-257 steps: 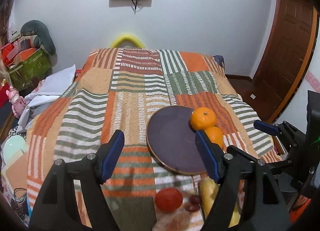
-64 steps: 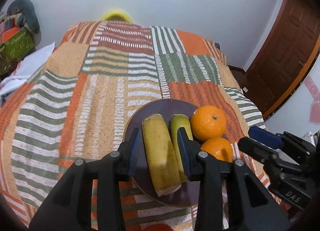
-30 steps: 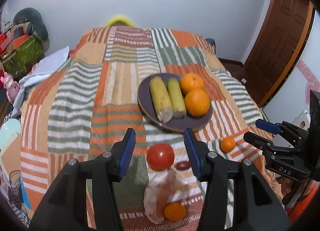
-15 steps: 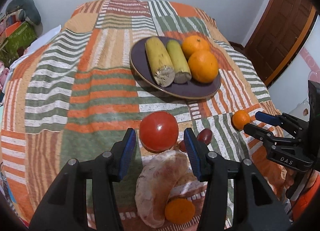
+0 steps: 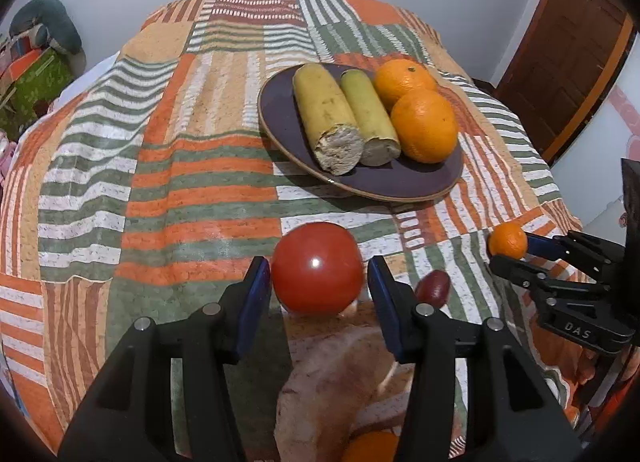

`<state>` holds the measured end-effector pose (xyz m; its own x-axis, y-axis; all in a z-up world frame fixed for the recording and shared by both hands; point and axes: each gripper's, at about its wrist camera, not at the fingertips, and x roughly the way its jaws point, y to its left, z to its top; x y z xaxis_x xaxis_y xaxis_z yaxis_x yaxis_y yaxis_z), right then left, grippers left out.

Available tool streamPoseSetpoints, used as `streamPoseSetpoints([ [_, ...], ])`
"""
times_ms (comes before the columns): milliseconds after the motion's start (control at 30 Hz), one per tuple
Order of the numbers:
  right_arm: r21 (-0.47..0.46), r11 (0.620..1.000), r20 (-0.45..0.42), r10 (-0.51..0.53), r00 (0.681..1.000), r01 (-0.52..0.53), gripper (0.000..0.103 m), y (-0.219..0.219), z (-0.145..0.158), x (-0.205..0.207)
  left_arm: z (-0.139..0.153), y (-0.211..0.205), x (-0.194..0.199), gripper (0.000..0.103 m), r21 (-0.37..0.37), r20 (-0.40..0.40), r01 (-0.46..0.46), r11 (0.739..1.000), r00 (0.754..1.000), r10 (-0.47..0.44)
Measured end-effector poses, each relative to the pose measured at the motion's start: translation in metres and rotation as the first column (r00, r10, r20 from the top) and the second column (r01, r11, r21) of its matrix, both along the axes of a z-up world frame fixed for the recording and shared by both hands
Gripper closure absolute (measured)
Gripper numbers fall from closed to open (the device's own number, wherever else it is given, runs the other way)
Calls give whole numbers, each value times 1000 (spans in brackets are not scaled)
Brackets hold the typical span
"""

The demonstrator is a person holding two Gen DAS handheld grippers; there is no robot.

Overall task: Organize fruits
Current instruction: 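Grasp the red tomato with the left tool while the right tool grasps a small tangerine, then carry the tomato and tangerine onto the purple plate with both tools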

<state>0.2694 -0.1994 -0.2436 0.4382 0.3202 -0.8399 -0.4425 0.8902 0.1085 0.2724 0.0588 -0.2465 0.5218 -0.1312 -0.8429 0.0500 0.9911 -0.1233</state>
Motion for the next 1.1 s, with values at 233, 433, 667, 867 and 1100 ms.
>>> streamPoseSetpoints([
  [233,17,1000,0,1,1000,-1,69,-2,2,2,-3,0,3,56,-11,5,1,1000,1000,-1],
  [433,38,999,20,5,1000,-5,69,-2,12,0,4,0,-2,57,-21,17,9,1000,1000,-9],
  [667,67,998,64,1,998,-6,69,0,31,4,29,3,-4,57,-36,75,9,999,997,-6],
  [867,85,996,121,-2,993,-8,69,4,50,14,53,5,1,57,-52,136,11,999,991,-3],
  [1100,129,992,175,-19,984,-4,69,10,70,31,80,6,18,57,-52,210,17,999,978,-5],
])
